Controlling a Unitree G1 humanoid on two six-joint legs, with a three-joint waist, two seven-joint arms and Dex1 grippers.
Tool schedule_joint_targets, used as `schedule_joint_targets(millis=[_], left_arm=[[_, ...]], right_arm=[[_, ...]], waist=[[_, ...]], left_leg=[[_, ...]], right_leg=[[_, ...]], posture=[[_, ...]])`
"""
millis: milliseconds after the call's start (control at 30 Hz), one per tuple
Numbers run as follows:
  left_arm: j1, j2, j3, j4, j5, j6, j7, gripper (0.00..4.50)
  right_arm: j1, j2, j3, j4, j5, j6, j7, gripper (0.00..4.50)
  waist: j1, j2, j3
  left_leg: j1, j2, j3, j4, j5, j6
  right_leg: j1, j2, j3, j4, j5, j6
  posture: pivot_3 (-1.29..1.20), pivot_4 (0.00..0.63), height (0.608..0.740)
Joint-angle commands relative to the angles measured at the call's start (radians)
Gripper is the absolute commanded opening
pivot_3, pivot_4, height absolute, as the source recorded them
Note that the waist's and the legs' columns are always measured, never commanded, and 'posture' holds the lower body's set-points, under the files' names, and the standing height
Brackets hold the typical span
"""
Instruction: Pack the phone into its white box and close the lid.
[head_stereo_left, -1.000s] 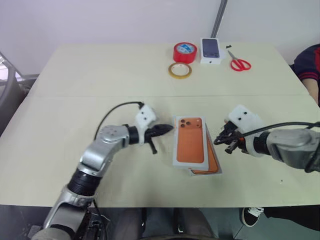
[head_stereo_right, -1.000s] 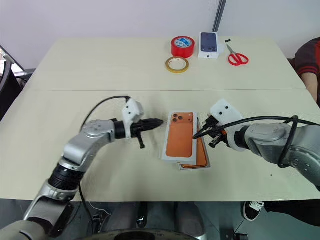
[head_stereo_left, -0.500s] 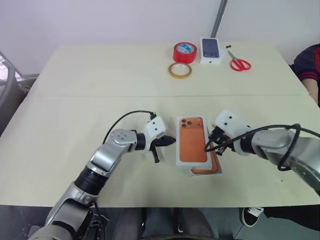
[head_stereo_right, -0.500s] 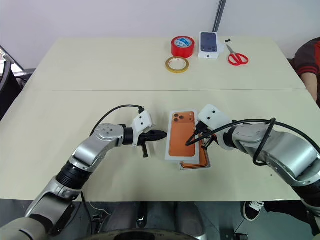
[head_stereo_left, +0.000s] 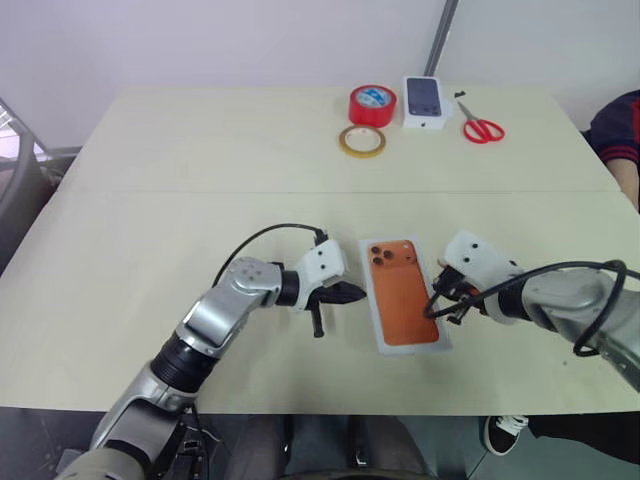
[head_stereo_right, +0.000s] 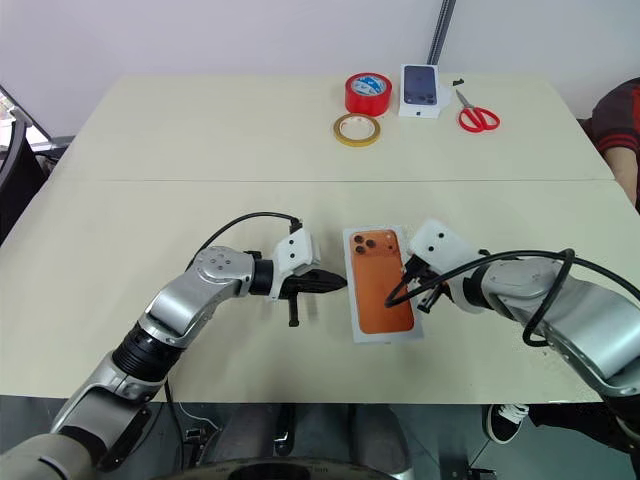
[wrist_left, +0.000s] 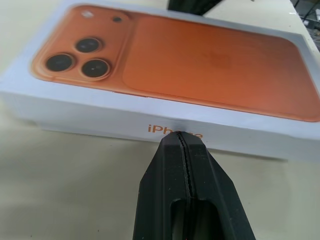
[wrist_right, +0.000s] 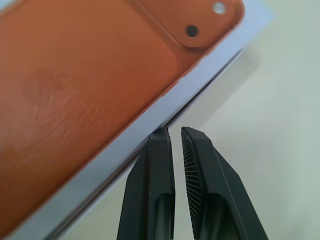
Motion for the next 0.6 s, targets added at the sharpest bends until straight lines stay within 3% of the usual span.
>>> schedule_joint_targets(millis=[33,600], left_arm=[[-0.022,-0.023,-0.018,-0.042,-0.011,-0.024,-0.011,0.0],[-0.033,-0.079,-0.016,0.004,-0.004,-0.022,0.01,0.0]], right_arm=[[0.017,-0.001,-0.027,-0.072,-0.003,-0.007,0.035,0.45],[0.016,0.073,-0.028,-0.023,-0.126,0.001,0.037,0.45]], waist=[[0.0,0.0,0.0],[0.0,0.0,0.0]], left_leg=[[0.0,0.0,0.0,0.0,0.0,0.0],[0.0,0.0,0.0,0.002,0.0,0.0]], right_leg=[[0.0,0.0,0.0,0.0,0.0,0.0],[0.001,0.0,0.0,0.0,0.0,0.0]], posture=[[0.0,0.15,0.74],[0.0,0.15,0.74]])
